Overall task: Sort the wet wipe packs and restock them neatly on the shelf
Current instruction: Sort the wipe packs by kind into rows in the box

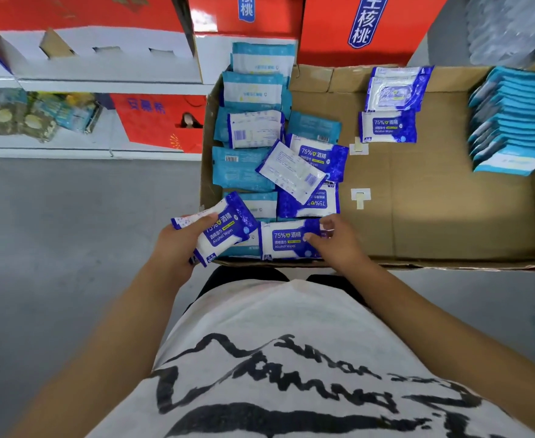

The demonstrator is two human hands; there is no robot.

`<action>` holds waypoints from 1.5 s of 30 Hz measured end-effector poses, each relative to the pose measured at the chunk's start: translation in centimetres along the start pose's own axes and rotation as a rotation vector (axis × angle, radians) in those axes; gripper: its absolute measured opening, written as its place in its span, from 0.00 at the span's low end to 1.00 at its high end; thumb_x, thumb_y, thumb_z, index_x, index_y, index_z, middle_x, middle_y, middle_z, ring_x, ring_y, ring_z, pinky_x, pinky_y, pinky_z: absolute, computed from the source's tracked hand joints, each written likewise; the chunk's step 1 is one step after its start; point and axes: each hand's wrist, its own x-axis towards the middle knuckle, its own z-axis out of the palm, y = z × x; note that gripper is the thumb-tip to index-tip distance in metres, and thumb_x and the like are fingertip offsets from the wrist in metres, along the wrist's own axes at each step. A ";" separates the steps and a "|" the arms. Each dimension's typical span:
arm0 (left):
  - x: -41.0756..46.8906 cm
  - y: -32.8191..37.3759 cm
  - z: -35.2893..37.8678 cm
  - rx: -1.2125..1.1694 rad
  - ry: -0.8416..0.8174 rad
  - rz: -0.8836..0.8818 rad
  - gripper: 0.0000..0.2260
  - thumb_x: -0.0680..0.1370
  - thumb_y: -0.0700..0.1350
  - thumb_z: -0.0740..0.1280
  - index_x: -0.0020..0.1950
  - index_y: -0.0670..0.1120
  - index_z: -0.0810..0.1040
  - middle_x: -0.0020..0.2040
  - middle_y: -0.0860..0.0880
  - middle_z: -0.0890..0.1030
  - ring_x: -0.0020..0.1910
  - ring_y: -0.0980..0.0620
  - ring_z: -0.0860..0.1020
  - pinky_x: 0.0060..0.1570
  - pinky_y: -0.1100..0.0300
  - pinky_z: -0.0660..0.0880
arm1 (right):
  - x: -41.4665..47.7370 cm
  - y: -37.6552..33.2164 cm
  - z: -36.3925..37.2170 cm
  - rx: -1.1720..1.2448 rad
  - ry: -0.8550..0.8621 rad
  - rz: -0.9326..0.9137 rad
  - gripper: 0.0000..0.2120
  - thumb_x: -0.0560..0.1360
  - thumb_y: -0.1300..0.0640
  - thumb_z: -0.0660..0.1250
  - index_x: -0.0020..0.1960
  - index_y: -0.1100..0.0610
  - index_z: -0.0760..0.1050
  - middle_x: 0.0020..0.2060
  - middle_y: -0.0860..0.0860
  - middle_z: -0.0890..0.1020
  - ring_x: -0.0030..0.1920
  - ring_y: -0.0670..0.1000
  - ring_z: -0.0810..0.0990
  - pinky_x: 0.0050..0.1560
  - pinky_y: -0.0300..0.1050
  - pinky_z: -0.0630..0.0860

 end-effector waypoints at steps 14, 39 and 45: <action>1.0 -0.8 -1.2 0.024 -0.031 -0.032 0.19 0.74 0.46 0.78 0.62 0.45 0.79 0.51 0.44 0.87 0.46 0.47 0.87 0.40 0.53 0.83 | 0.7 -1.2 0.6 0.062 -0.037 -0.054 0.14 0.73 0.57 0.76 0.53 0.54 0.73 0.53 0.53 0.82 0.52 0.53 0.82 0.55 0.53 0.80; -0.2 -1.4 3.0 0.068 -0.176 -0.031 0.20 0.74 0.47 0.78 0.63 0.45 0.80 0.52 0.44 0.88 0.47 0.48 0.87 0.39 0.55 0.84 | -0.4 -2.3 -2.2 0.133 0.055 -0.051 0.15 0.76 0.48 0.73 0.56 0.55 0.75 0.48 0.48 0.81 0.52 0.50 0.81 0.57 0.51 0.80; 0.9 -2.4 1.0 0.027 -0.065 -0.022 0.23 0.73 0.48 0.79 0.65 0.46 0.78 0.56 0.45 0.86 0.50 0.47 0.87 0.42 0.53 0.84 | 0.6 2.7 -1.2 0.065 -0.033 0.107 0.26 0.71 0.43 0.76 0.61 0.54 0.73 0.55 0.49 0.83 0.53 0.50 0.83 0.55 0.56 0.82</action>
